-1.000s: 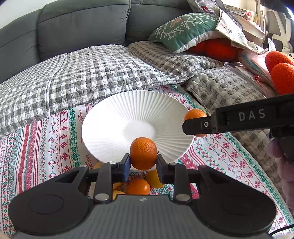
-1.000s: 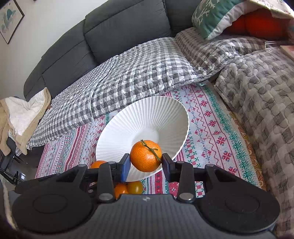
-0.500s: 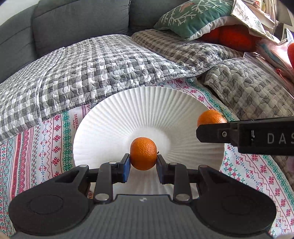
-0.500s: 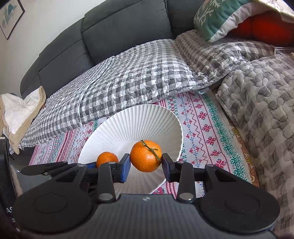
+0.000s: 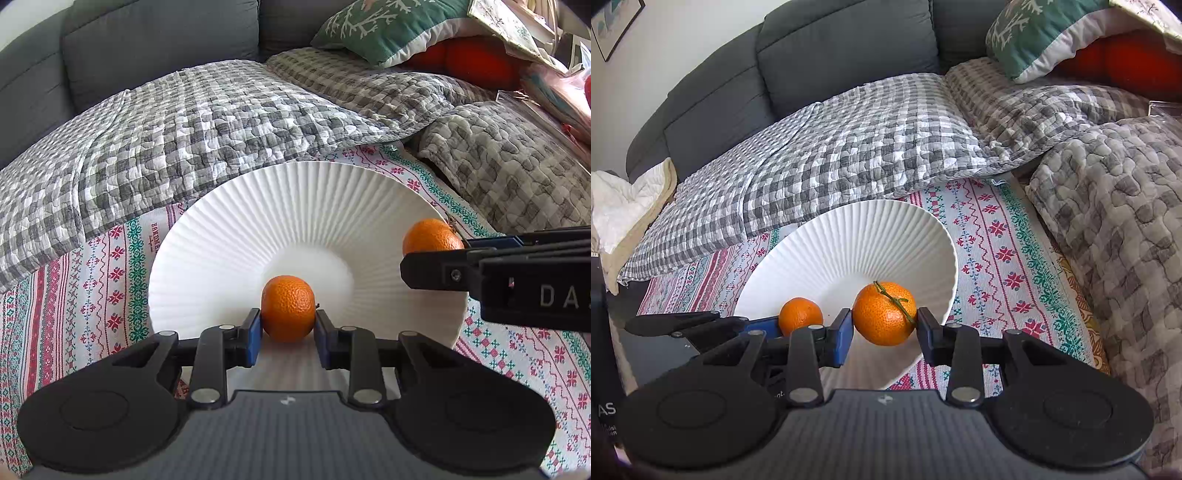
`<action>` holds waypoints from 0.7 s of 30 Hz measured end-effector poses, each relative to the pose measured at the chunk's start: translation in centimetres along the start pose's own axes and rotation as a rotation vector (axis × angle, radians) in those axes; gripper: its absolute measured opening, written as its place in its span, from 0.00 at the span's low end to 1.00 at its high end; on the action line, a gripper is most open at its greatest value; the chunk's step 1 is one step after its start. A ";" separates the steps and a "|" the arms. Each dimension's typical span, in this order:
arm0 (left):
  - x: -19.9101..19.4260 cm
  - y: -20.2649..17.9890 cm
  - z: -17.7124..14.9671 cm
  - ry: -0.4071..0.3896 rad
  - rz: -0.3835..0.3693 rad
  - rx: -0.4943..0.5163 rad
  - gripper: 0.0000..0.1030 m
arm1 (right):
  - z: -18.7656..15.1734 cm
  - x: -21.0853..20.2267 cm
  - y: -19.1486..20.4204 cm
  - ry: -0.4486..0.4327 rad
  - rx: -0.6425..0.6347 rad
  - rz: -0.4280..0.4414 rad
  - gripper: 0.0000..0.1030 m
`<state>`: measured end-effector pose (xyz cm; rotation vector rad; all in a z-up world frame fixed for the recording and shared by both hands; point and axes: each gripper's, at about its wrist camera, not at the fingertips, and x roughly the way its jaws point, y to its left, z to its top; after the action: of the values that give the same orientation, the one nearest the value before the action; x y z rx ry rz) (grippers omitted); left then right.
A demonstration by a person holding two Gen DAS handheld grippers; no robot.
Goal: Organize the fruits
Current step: 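Carry both tangerines onto the white plate and open both tools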
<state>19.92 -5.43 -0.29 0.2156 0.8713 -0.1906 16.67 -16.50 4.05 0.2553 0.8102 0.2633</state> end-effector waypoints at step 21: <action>-5.5 -0.2 -2.7 -0.105 -0.013 0.036 0.61 | -0.8 -4.3 1.5 -0.046 -0.053 -0.014 0.69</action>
<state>14.43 -4.47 2.19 0.2316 0.7653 -0.2285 13.07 -16.40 6.89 0.2049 0.7586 0.2648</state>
